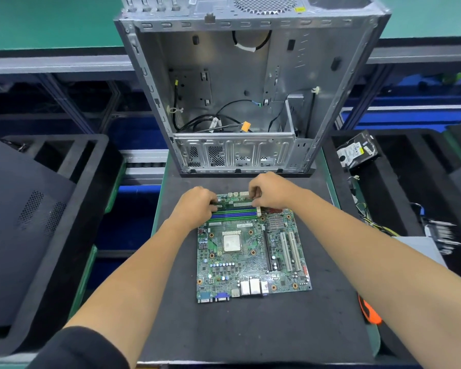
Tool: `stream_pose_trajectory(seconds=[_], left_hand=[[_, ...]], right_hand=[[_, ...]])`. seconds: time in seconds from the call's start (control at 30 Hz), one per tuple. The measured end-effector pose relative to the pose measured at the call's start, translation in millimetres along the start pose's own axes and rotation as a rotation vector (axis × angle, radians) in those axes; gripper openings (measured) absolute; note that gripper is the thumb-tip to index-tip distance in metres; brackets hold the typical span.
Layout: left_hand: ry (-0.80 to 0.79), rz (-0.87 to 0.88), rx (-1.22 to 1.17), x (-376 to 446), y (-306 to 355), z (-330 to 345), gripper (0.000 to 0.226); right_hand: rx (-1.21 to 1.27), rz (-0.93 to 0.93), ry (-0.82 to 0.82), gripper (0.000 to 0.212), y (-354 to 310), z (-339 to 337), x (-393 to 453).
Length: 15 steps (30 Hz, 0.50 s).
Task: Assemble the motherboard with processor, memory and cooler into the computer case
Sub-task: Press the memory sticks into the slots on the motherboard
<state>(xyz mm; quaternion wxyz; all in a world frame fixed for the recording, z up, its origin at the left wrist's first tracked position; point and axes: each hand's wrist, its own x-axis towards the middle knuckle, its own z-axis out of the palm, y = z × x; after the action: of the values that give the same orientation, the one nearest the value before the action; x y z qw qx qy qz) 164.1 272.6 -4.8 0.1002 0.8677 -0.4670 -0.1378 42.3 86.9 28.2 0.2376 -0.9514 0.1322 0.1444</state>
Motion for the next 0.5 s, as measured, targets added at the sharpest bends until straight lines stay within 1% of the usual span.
stream_pose_trajectory(seconds=[0.1,0.23,0.5], left_hand=[[0.006,0.006,0.064,0,2,0,0.017],[0.007,-0.017,0.125,0,3,1,0.016],[0.041,-0.013,0.112,-3,5,2,0.016]], right_hand=[[-0.031,-0.003,0.001,0.009,-1,1,0],[-0.068,0.017,0.041,0.011,0,10,-1],[-0.078,0.012,0.073,0.005,1,14,-2]])
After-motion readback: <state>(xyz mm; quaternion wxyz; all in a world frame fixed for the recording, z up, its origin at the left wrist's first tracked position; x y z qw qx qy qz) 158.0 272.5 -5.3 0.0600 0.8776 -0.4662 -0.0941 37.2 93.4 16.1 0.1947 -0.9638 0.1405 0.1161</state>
